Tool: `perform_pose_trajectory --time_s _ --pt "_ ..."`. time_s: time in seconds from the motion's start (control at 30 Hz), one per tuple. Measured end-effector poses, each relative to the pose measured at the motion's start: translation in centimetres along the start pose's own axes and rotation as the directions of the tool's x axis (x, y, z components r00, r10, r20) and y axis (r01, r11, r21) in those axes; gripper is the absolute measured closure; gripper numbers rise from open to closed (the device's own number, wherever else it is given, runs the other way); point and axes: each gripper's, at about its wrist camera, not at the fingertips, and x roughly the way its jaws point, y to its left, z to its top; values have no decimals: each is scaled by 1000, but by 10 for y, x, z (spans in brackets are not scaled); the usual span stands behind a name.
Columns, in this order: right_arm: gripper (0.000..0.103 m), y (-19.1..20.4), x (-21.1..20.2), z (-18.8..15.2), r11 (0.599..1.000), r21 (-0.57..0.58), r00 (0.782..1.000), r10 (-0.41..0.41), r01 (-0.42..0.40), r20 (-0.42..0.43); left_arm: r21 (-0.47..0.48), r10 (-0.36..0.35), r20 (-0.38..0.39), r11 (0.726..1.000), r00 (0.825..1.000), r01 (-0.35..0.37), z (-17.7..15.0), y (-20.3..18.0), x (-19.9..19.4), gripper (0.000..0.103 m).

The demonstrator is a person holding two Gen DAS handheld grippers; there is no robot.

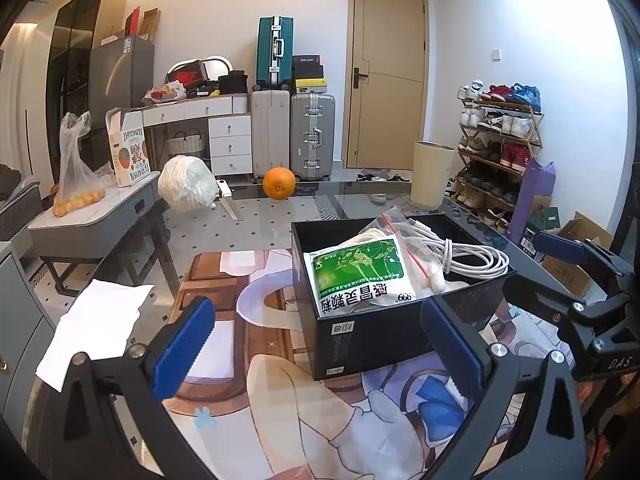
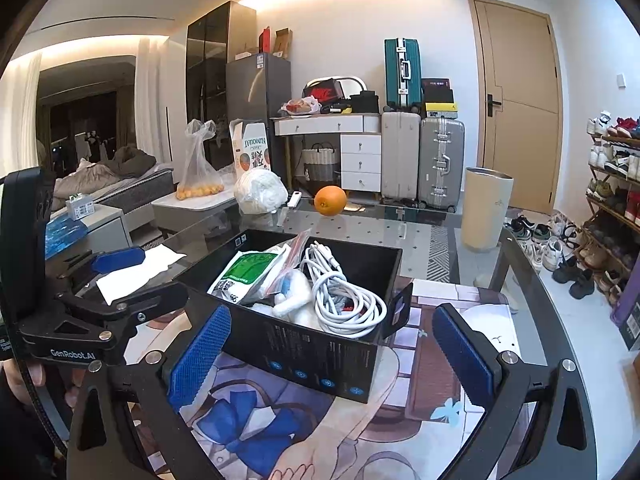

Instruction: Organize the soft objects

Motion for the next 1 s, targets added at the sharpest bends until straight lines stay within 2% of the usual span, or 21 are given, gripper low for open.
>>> perform_pose_trajectory --time_s 0.6,1.0 --pt "1 7 -1 0 998 -48 999 -33 34 13 2 3 11 1000 1000 -3 0 -4 -3 0" --pt "1 6 2 0 999 -35 999 -29 29 15 -3 1 10 1000 1000 -1 1 -3 -2 0"
